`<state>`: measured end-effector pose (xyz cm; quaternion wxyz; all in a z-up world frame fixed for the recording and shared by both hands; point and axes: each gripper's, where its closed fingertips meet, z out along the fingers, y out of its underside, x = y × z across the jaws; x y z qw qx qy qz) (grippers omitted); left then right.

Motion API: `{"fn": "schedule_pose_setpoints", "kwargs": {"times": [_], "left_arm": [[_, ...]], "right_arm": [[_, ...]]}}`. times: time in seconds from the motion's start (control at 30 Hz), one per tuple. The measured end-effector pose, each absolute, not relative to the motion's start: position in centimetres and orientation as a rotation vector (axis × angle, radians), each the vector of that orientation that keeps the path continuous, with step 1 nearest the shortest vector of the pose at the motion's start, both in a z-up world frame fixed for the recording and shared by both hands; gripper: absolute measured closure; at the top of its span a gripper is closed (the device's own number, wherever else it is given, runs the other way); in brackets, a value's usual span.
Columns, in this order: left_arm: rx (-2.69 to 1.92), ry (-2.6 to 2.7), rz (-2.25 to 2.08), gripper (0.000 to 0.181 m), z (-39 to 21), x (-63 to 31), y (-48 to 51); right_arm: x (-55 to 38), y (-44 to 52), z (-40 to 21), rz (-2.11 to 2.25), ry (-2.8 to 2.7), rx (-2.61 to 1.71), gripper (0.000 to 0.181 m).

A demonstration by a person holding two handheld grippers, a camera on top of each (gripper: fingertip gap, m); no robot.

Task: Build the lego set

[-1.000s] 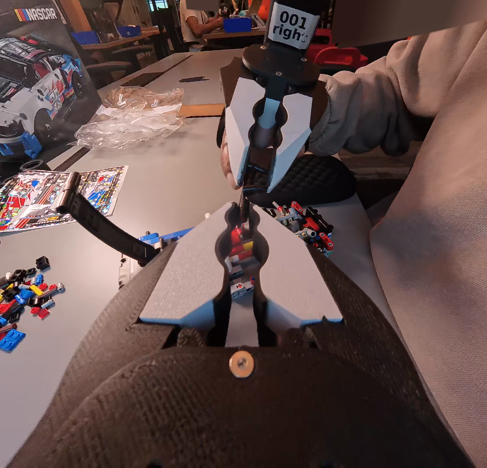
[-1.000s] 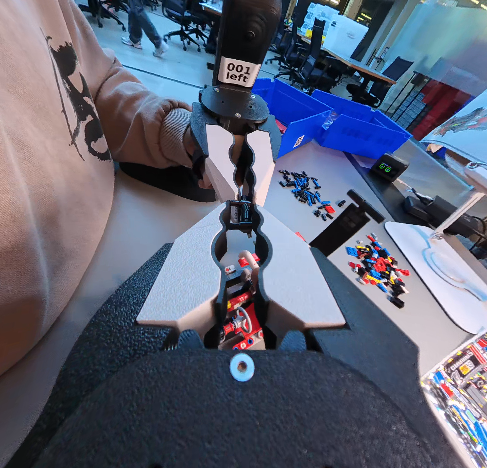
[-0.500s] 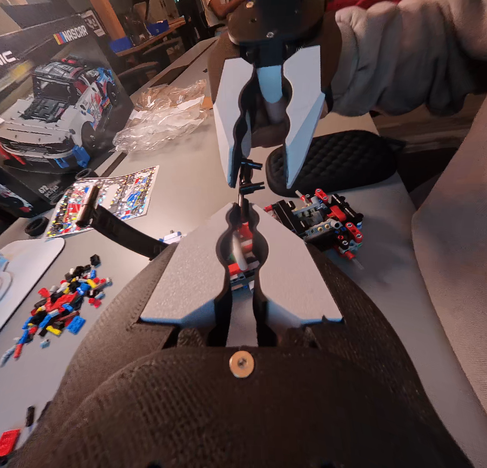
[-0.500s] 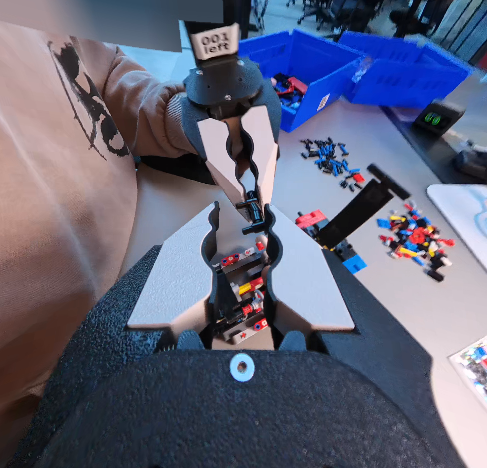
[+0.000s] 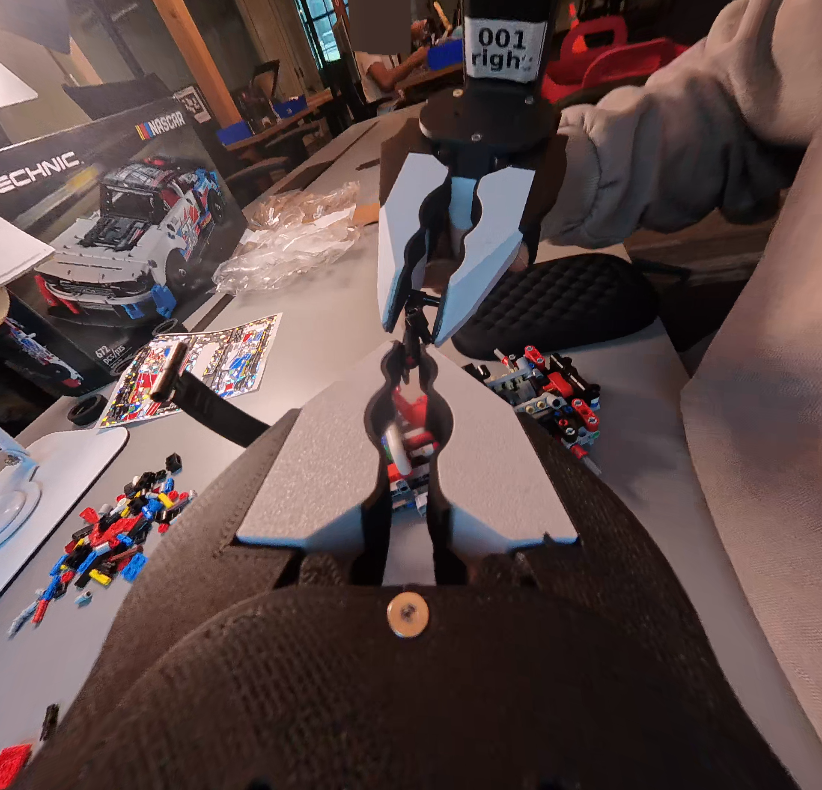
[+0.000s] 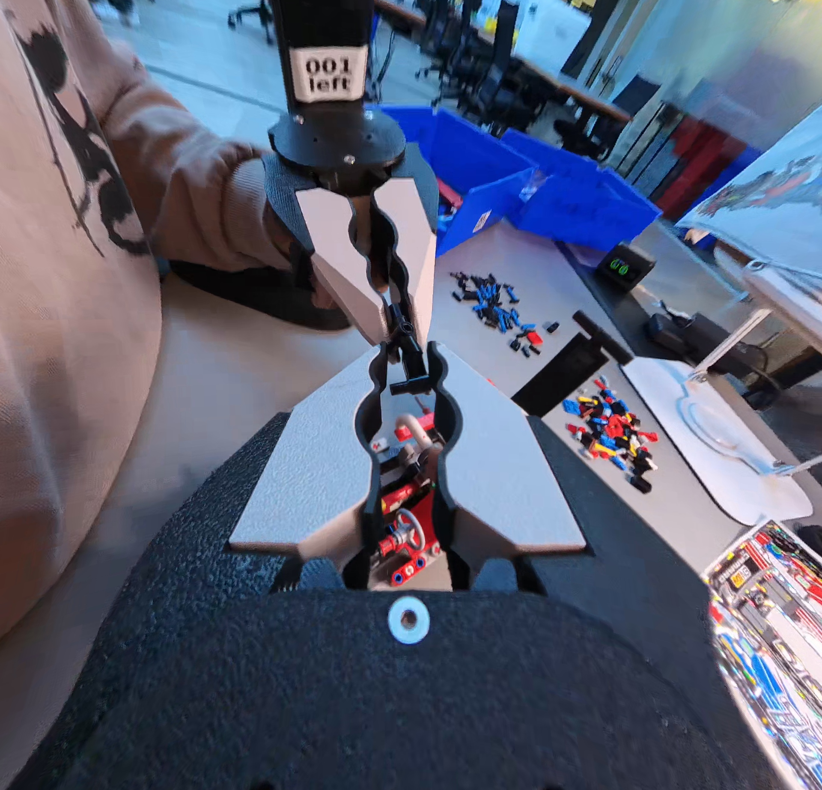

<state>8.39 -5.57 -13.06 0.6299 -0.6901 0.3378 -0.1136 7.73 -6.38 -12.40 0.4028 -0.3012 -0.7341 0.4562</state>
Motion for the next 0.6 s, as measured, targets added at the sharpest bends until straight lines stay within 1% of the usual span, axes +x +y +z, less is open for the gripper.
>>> {"fn": "schedule_pose_setpoints", "kwargs": {"times": [0.17, 0.33, 0.47, 0.6], "left_arm": [[-1.507, 0.827, -0.211, 0.177, -12.2, 8.7, -5.5], [-1.397, 0.970, 0.000, 0.176, -12.1, 9.0, -6.1], [-1.391, 1.033, 0.075, 0.176, -12.5, 9.0, -6.2], [-1.358, 1.098, 0.174, 0.176, -12.7, 8.9, -6.3]], "right_arm": [[8.0, -6.2, -11.6, 1.074, -1.854, -0.717, 0.164], [8.8, -6.7, -11.1, 1.084, -1.895, -0.660, 0.164], [9.2, -7.6, -11.1, 1.054, -1.940, -0.582, 0.174], [9.1, -7.6, -11.5, 1.066, -1.981, -0.605, 0.176]]}}
